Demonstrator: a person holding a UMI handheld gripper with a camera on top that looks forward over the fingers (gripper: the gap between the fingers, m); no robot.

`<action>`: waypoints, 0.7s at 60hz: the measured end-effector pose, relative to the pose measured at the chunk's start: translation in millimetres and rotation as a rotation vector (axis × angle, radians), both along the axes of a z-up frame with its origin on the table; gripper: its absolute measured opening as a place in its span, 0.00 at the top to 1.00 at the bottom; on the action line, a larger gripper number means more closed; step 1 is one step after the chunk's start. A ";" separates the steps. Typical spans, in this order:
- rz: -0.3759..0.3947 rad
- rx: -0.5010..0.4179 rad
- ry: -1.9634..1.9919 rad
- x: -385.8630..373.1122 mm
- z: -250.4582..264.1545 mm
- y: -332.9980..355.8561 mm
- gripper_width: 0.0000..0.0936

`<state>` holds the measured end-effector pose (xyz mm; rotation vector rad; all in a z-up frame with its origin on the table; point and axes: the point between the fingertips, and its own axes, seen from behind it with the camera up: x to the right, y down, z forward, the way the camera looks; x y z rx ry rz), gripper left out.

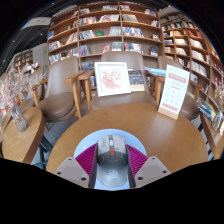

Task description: Arrange mouse

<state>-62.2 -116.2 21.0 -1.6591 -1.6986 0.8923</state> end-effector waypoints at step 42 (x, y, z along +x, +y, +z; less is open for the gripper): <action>-0.048 0.068 0.007 35.0 6.2 11.4 0.10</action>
